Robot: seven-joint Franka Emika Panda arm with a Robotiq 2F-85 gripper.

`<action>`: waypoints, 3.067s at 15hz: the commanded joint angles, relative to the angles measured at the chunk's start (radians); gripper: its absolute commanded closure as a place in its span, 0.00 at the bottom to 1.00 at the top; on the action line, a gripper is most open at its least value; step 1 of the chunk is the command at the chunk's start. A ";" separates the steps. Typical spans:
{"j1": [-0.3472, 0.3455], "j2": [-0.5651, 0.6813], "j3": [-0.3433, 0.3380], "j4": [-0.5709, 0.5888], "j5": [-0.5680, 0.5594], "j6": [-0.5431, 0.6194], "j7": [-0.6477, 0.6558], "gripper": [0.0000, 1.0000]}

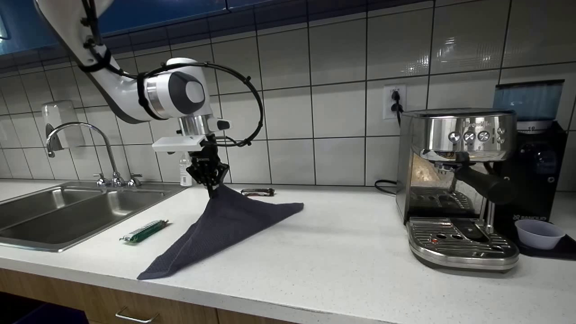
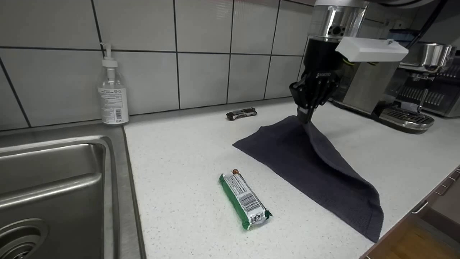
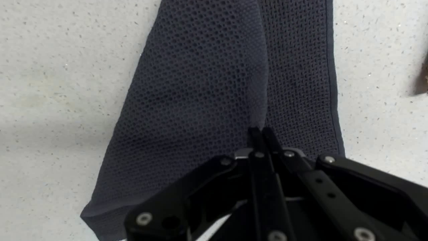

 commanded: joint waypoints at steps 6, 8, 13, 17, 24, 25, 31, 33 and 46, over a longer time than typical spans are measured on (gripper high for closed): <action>0.016 0.044 0.031 0.067 0.037 -0.043 -0.072 0.99; 0.019 0.052 0.038 0.077 0.045 -0.046 -0.083 0.99; 0.025 0.079 0.054 0.114 0.066 -0.059 -0.110 0.99; 0.028 0.111 0.059 0.155 0.074 -0.083 -0.114 0.99; 0.031 0.167 0.061 0.230 0.081 -0.120 -0.100 0.99; 0.031 0.174 0.062 0.241 0.082 -0.127 -0.099 0.99; 0.039 0.213 0.061 0.292 0.082 -0.145 -0.089 0.99; 0.041 0.224 0.061 0.307 0.081 -0.153 -0.088 0.99; 0.050 0.276 0.056 0.359 0.073 -0.172 -0.083 0.71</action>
